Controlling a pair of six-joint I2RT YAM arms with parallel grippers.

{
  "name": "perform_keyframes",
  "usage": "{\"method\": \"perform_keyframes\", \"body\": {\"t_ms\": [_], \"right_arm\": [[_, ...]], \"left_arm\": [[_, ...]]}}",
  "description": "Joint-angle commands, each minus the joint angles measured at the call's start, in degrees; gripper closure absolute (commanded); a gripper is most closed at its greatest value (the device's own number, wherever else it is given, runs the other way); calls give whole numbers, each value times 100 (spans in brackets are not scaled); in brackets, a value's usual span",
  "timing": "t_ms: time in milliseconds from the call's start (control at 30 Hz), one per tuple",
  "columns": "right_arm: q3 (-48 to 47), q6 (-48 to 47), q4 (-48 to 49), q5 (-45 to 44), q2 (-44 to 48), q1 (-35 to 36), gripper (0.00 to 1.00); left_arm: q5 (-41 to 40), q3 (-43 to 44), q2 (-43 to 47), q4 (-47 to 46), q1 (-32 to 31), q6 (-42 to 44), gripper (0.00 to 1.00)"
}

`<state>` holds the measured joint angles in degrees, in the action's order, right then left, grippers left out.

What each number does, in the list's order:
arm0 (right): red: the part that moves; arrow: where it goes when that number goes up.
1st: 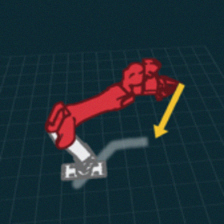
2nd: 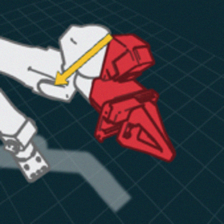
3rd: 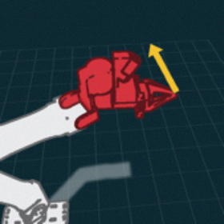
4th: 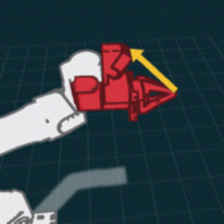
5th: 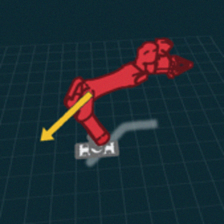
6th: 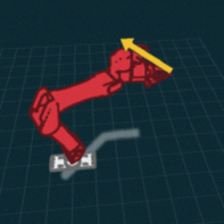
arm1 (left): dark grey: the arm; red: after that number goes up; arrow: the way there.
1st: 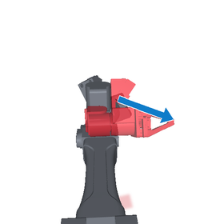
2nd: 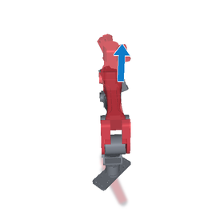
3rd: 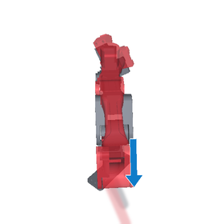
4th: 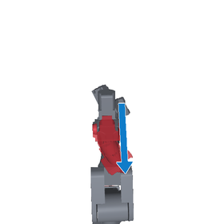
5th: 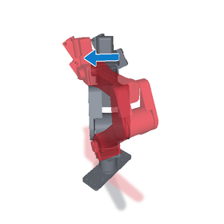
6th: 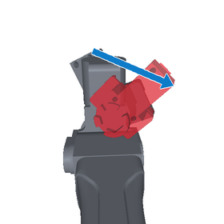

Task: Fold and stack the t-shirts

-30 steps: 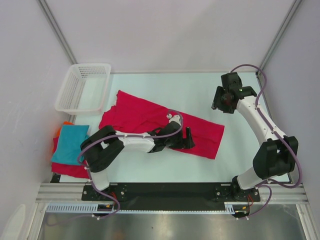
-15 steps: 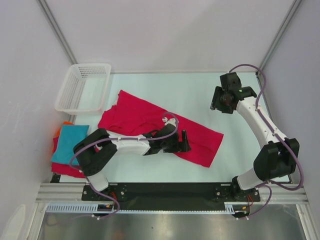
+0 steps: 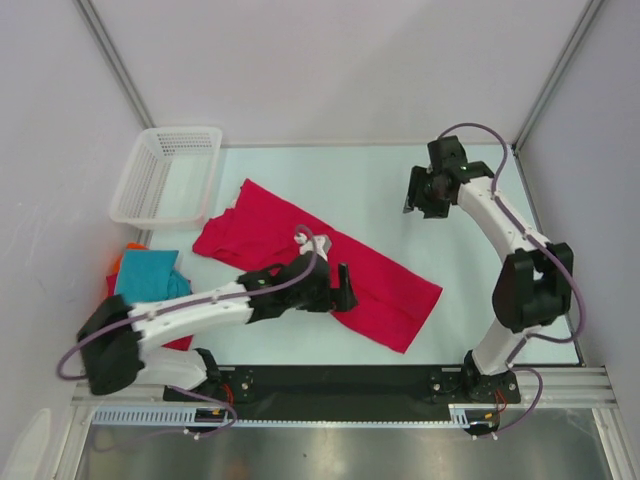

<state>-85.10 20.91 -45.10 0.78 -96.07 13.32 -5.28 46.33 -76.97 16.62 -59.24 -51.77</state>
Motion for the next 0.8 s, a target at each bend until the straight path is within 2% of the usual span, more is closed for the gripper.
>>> {"method": "perform_keyframes", "body": {"t_ms": [0, 133, 200, 400, 633, 767], "right_arm": [[-594, -43, 458, 941, -831, 100, 39], [-1034, 150, 818, 1617, -1562, 416, 39], [-1420, 168, 915, 1811, -2131, 601, 39], [-2790, 107, 591, 2120, -3461, 970, 40], [-3302, 388, 871, 2558, -4217, 1111, 40], [-3592, 511, 933, 2735, -4639, 1208, 40]], "left_arm": [[-869, 710, 1508, 1044, 0, 351, 0], [-1212, 1326, 1799, 2026, 9, 457, 0], [-1353, 1414, 1939, 2222, 18, 440, 0], [-1529, 879, 2554, 2661, 9, 80, 0], [-1608, 228, 3310, 2934, 9, -334, 1], [-1625, 114, 3346, 2996, 9, -369, 0]]}}
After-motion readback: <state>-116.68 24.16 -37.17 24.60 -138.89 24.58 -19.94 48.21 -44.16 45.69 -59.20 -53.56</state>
